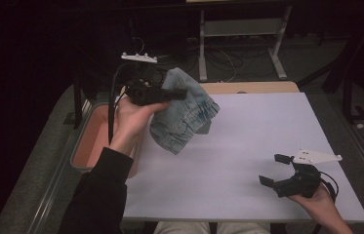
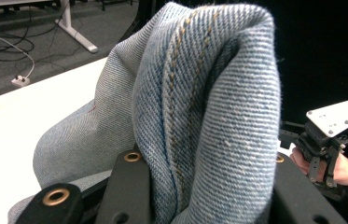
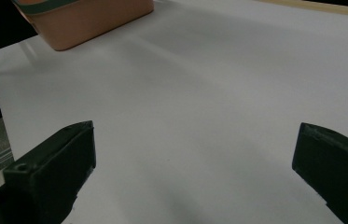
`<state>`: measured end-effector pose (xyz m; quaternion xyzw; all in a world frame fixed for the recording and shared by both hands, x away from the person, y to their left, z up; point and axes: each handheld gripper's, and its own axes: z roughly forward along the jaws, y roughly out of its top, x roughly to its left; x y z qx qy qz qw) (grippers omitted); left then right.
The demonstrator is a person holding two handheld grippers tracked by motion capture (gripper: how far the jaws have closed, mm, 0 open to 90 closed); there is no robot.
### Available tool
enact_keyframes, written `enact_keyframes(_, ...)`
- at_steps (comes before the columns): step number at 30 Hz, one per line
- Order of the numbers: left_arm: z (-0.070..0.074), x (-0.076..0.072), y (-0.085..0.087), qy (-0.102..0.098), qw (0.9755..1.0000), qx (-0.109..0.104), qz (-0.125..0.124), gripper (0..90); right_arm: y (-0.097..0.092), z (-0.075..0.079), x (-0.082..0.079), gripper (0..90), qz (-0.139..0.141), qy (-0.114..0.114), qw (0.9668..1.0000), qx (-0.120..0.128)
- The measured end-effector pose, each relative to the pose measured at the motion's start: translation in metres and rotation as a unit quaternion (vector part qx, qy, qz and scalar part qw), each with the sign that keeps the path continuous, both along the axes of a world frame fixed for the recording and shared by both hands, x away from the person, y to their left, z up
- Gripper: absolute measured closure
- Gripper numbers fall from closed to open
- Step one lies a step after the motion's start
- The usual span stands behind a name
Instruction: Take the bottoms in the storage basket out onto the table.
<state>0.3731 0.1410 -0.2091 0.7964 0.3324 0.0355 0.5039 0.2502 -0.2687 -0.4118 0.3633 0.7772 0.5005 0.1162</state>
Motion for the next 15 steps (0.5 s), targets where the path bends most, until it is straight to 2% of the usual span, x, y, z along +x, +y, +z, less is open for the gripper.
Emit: enact_keyframes(15, -0.031, 0.013, -0.022, 0.016, 0.9997, 0.007, -0.018, 67.4, 0.0, 0.0, 0.0, 0.0, 0.001, -0.001, 1.0, -0.001)
